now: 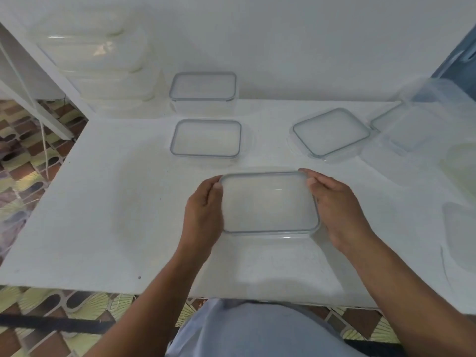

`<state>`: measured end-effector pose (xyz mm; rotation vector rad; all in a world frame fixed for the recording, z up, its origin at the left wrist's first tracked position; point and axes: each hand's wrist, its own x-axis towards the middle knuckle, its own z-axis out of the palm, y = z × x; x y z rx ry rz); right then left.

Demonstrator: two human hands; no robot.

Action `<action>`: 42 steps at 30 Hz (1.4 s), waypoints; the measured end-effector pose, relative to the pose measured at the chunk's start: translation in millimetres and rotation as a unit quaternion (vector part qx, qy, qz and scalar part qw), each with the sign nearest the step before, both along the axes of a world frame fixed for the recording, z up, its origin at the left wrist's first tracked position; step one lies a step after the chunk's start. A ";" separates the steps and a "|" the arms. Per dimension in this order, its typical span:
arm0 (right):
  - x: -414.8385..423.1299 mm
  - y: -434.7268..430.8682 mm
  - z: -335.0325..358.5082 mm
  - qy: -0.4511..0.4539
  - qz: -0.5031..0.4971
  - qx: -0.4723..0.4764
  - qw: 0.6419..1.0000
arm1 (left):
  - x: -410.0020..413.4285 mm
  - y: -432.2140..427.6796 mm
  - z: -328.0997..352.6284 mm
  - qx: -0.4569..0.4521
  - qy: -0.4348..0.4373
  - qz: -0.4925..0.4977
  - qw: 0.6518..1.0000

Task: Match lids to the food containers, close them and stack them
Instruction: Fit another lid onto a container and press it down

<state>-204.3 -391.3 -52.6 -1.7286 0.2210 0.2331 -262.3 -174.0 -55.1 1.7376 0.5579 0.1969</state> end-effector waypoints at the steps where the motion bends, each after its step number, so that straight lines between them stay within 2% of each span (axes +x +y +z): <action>1: 6.7 1.0 0.6 -0.009 -0.004 -0.008 1.000 | 9.4 0.0 1.5 0.002 -0.002 -0.003 1.000; 4: 16.4 -3.7 1.3 -0.017 0.021 -0.036 0.999 | 26.7 8.0 4.6 -0.014 0.024 -0.028 0.999; 9: 22.2 -16.0 4.1 -0.045 0.076 -0.111 0.990 | 34.5 23.2 13.2 0.070 0.074 -0.098 0.990; 11: 25.5 -17.6 8.7 -0.086 0.080 -0.180 0.977 | 36.7 26.4 18.3 0.192 0.086 -0.125 0.970; 13: 25.2 -21.1 15.1 -0.160 0.097 -0.238 0.953 | 32.4 26.1 27.6 0.323 0.036 -0.150 0.934; 16: 19.8 -25.0 29.9 -0.254 0.198 -0.300 0.898 | 24.1 23.4 42.4 0.400 -0.058 -0.241 0.883; 19: 19.4 -24.0 40.3 -0.327 0.318 -0.379 0.806 | 26.0 24.1 44.4 0.462 -0.067 -0.355 0.810; 21: 21.1 -20.8 45.4 -0.321 0.389 -0.432 0.748 | 29.3 26.2 42.4 0.492 -0.061 -0.412 0.764; 23: 20.5 -18.2 45.7 -0.292 0.443 -0.470 0.706 | 30.4 27.1 39.1 0.504 -0.043 -0.453 0.734; 27: 15.0 -16.2 25.1 -0.283 0.495 -0.510 0.644 | 27.0 24.3 25.8 0.564 0.013 -0.508 0.651; 28: 14.5 -16.1 20.4 -0.288 0.496 -0.515 0.637 | 26.7 24.5 23.0 0.573 0.014 -0.511 0.641; 38: 18.0 -18.2 12.9 -0.317 0.488 -0.510 0.634 | 28.5 26.4 19.1 0.565 0.006 -0.514 0.645; 42: 16.9 -17.0 2.4 -0.360 0.445 -0.532 0.623 | 28.0 28.9 8.9 0.590 -0.035 -0.489 0.642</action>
